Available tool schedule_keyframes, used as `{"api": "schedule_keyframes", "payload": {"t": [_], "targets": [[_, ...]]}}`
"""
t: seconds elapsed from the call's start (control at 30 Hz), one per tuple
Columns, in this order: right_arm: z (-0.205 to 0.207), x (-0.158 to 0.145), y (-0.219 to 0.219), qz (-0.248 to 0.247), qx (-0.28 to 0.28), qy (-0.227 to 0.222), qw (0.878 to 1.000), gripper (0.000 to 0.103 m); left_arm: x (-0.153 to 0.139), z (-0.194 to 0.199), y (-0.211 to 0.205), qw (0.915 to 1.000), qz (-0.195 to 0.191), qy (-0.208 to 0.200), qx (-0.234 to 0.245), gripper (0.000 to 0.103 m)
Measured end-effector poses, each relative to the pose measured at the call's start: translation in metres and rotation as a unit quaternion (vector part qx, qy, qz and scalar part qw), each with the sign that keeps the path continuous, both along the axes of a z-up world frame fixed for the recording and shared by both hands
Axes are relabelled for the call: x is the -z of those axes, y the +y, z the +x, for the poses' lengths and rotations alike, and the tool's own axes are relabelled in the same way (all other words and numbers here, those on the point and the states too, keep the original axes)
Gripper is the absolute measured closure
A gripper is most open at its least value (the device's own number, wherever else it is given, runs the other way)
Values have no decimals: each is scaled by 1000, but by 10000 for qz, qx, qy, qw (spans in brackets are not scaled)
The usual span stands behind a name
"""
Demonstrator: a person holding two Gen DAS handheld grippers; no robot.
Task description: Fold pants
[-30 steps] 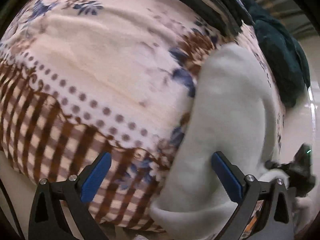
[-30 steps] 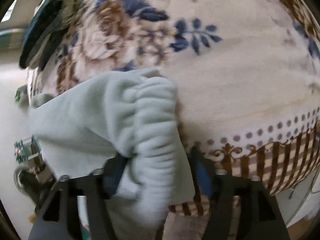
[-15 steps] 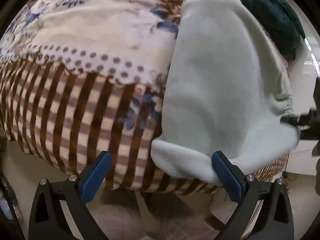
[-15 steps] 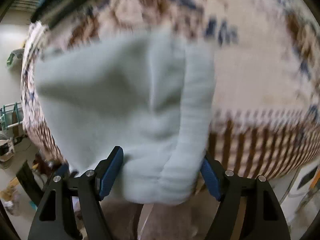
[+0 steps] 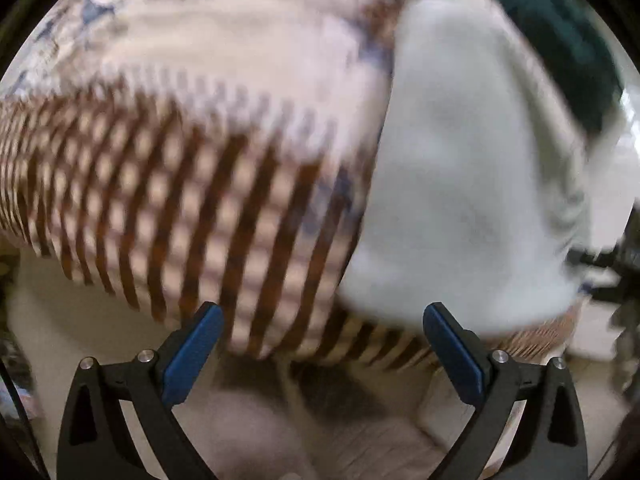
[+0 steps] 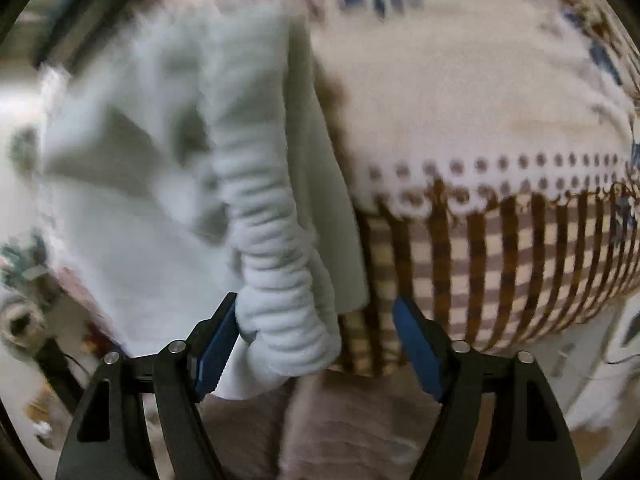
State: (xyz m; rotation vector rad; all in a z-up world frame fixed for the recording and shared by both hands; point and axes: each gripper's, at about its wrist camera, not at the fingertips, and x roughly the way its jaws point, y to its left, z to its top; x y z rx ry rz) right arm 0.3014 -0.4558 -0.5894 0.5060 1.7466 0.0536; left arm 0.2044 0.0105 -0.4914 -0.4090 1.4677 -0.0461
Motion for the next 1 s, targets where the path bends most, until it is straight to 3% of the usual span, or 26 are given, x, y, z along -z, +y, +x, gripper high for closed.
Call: {"api": "schedule_keyframes", "payload": {"t": [0.07, 0.17, 0.27, 0.33, 0.43, 0.53, 0.6, 0.67, 0.73, 0.8, 0.87, 0.9, 1.0], "targets": [[10, -21, -11, 227, 352, -479, 9980, 24, -17, 30, 3, 9991, -226, -308, -175, 1], [35, -24, -17, 369, 446, -1045, 9928, 24, -22, 104, -2, 9964, -438, -688, -245, 1], [66, 1, -10, 532, 290, -1040, 9927, 26, -3, 190, -15, 9953, -557, -774, 146, 1], [79, 22, -6, 616, 356, -1040, 9920, 55, 24, 230, -26, 9947, -735, -547, 462, 2], [87, 22, -2, 506, 354, -1200, 9909, 59, 56, 264, -27, 9928, -987, -343, 593, 51], [92, 22, -4, 454, 363, -1352, 9891, 65, 71, 271, -31, 9938, -961, -200, 530, 54], [96, 34, -11, 424, 504, -1403, 9879, 66, 97, 269, -28, 9944, -947, 71, 473, 51], [95, 55, -20, 463, 649, -1392, 9870, 65, 111, 270, -22, 9937, -1079, 193, 228, 47], [98, 67, -27, 804, 974, -1273, 9838, 58, 101, 273, -21, 9929, -1166, 173, 141, 43], [99, 57, -33, 1062, 1061, -1159, 9819, 54, 80, 270, -18, 9914, -1299, 30, 169, 40], [91, 36, -38, 1158, 949, -1113, 9824, 39, 63, 265, -17, 9919, -1257, -38, 203, 38], [81, 23, -39, 985, 784, -1101, 9859, 25, 53, 260, -16, 9917, -1255, -128, 235, 38], [55, 23, -36, 1086, 638, -672, 9898, 21, 32, 245, -17, 9944, -910, -379, 376, 35]]}}
